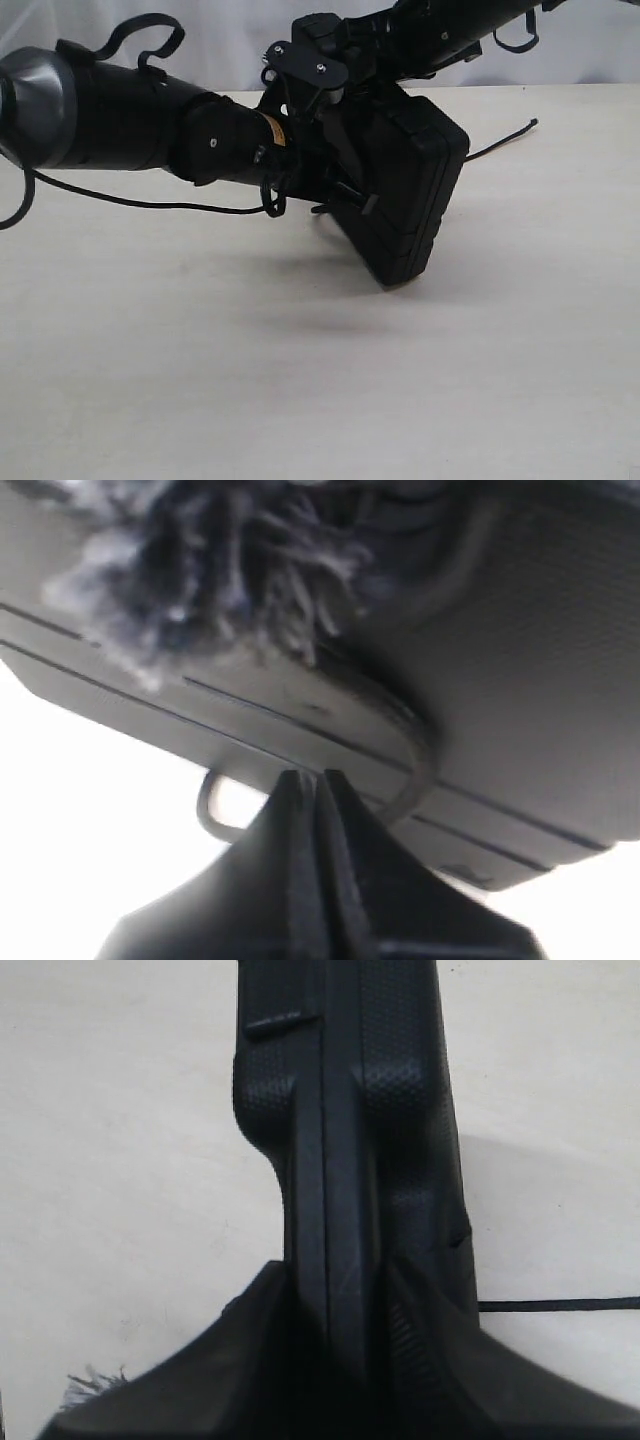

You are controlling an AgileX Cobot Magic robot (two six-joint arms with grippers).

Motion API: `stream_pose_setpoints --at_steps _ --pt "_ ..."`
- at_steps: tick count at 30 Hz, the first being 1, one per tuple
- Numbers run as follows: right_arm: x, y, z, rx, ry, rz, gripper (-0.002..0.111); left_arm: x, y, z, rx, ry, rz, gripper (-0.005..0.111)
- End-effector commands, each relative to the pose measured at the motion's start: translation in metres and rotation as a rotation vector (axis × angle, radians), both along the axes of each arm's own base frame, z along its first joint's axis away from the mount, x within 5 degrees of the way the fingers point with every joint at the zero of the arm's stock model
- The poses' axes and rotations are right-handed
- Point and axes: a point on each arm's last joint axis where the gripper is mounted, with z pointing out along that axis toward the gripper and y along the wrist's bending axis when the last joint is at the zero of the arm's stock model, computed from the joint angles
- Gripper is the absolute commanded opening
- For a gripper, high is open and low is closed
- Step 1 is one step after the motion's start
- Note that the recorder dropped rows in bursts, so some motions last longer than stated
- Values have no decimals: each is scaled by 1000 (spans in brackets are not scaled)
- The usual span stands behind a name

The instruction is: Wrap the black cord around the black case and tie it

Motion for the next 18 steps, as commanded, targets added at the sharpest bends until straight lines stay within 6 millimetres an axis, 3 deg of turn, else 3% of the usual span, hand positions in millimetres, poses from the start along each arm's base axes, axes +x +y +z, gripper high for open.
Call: stream_pose_setpoints --at_steps 1,3,8,13,18 --pt "-1 0 9 24 -28 -15 27 -14 -6 4 7 -51 -60 0" --pt "-1 0 9 24 -28 -15 27 -30 -1 -1 -40 -211 -109 0" --pt "-1 0 9 24 -28 -15 27 -47 20 -16 -147 -409 -129 0" --pt "-1 0 9 24 -28 -15 27 -69 5 -15 -204 -472 -463 0" --pt "-1 0 9 24 -28 -15 27 -68 6 -19 -170 -450 -457 0"
